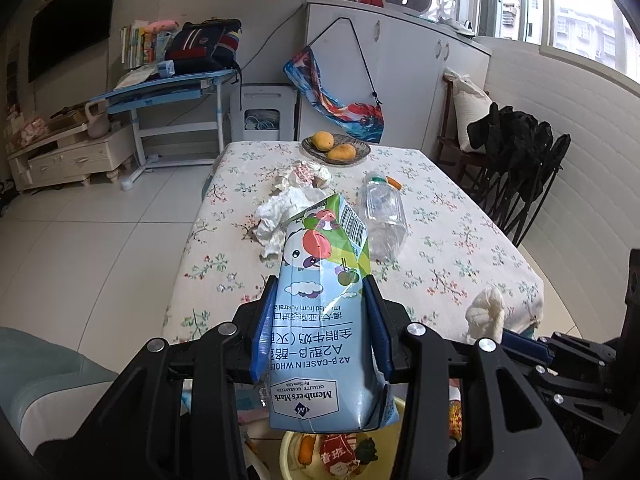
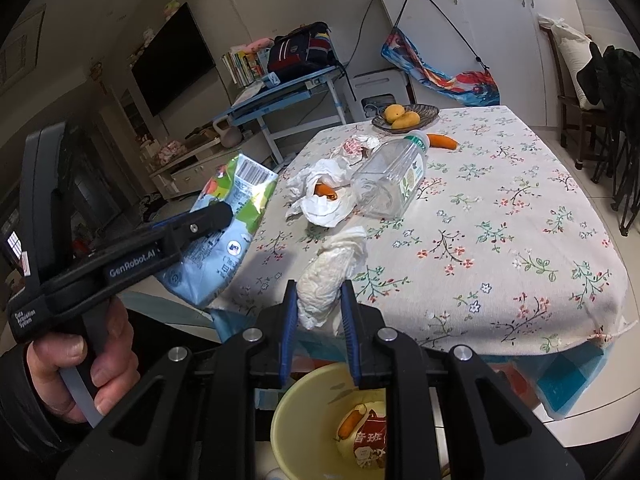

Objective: Collect trash
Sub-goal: 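Carry the carton and the tissue toward the yellow basin with both grippers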

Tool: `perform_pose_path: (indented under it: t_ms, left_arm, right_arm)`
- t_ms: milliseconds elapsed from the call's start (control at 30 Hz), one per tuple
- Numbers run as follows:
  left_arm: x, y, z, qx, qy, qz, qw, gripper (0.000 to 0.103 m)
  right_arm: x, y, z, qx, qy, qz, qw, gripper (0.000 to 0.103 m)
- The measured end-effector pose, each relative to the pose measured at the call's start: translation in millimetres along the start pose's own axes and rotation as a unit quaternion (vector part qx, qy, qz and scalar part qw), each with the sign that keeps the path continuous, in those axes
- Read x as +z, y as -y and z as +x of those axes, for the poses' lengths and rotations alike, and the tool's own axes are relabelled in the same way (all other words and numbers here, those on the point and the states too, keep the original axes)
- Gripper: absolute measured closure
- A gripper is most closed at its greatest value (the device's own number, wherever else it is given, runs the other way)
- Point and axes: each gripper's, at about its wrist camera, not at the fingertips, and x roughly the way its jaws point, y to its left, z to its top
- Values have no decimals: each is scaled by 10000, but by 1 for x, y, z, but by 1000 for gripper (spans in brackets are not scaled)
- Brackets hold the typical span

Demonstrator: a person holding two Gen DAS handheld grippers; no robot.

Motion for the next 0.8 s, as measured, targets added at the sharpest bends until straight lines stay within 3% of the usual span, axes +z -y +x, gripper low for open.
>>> perform_pose_path:
  t_ms: [800]
  left_arm:
    - [-46,17,-27,-84,-224,284,9993,63]
  right_arm:
    - [-27,-16,-4,75,-418,-201,9989,81]
